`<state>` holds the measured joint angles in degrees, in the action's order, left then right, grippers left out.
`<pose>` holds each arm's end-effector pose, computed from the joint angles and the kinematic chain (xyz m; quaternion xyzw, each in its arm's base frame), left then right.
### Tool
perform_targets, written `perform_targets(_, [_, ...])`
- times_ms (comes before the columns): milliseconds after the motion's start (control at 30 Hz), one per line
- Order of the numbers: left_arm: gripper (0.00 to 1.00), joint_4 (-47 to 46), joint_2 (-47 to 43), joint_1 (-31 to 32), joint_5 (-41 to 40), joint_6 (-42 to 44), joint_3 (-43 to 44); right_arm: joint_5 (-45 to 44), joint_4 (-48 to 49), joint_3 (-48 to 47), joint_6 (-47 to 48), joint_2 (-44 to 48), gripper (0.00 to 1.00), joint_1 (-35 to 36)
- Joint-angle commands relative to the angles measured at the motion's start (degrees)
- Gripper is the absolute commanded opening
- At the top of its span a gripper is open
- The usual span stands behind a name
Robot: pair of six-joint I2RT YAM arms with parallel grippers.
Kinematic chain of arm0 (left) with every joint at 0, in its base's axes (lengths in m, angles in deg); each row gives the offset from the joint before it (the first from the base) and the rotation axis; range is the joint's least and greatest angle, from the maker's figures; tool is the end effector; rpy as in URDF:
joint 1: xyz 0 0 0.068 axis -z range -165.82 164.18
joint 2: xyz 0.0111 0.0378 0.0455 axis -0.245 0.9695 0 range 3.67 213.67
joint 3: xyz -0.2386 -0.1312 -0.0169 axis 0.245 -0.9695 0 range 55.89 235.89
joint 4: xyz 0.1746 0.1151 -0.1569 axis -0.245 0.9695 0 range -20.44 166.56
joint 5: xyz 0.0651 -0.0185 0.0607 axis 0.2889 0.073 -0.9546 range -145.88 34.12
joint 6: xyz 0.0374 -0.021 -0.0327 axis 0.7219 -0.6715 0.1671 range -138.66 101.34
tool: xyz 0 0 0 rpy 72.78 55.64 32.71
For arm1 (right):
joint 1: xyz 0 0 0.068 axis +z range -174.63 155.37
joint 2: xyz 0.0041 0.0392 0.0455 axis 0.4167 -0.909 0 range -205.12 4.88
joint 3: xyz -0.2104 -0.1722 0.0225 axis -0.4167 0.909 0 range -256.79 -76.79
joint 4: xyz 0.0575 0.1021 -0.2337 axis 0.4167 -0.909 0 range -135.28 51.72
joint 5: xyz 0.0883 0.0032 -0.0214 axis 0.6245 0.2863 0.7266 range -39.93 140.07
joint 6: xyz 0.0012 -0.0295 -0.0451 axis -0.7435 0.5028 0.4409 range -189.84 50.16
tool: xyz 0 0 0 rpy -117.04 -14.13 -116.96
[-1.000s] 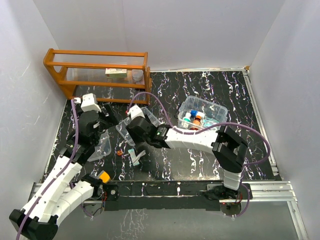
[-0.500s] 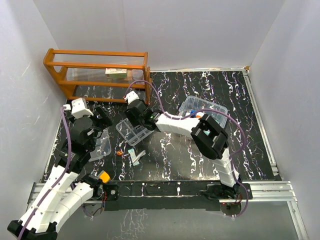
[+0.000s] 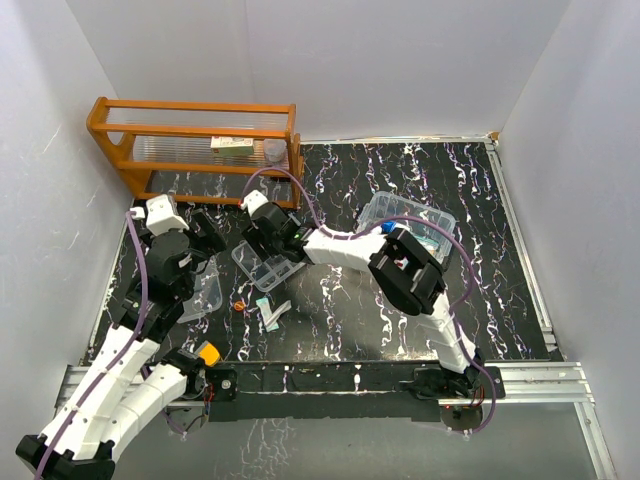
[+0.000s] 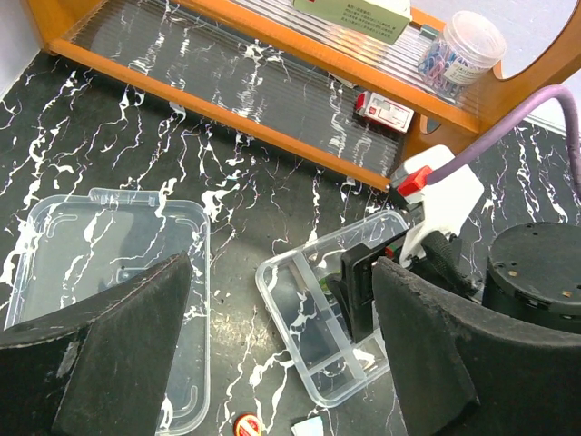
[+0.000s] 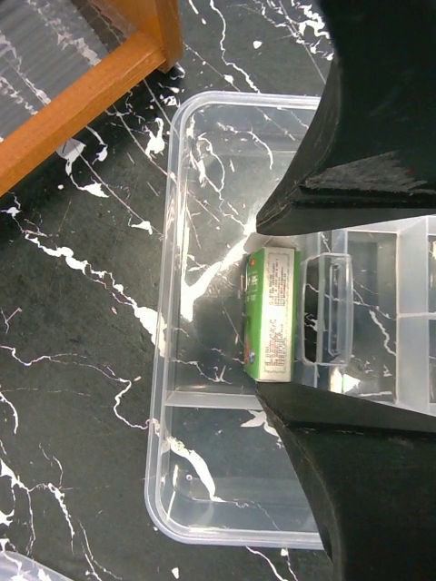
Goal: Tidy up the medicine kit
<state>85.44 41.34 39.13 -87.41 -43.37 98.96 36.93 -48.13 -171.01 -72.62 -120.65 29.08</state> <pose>0.1457 -0.0471 0.3386 -0.1722 0.7402 -0.0690 0.6463 0.3000 0.3948 0.1807 -0.3462 0.8370 0.1025 0.4111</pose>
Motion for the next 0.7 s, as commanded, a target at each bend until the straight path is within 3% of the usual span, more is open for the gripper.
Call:
perform_targets(0, [0.80,-0.2,0.0,0.1,-0.5,0.1,-0.3,0.2,2.8,-3.5,1.6,-1.5,0.63,-0.4])
perform_targets(233, [0.79,-0.5,0.6,0.1,1.0,0.7,-0.3,-0.3,1.6,-4.6,1.4,-1.4,0.62,-0.6])
perform_targets(467, [0.80,-0.3,1.1,0.0,1.5,0.7,-0.1,-1.5,1.4,-6.0,-1.0,0.5,0.71,-0.7])
perform_targets(667, [0.80,-0.2,1.1,0.1,1.5,0.7,-0.1,-2.2,0.9,-7.3,-2.3,0.6,0.70,-0.7])
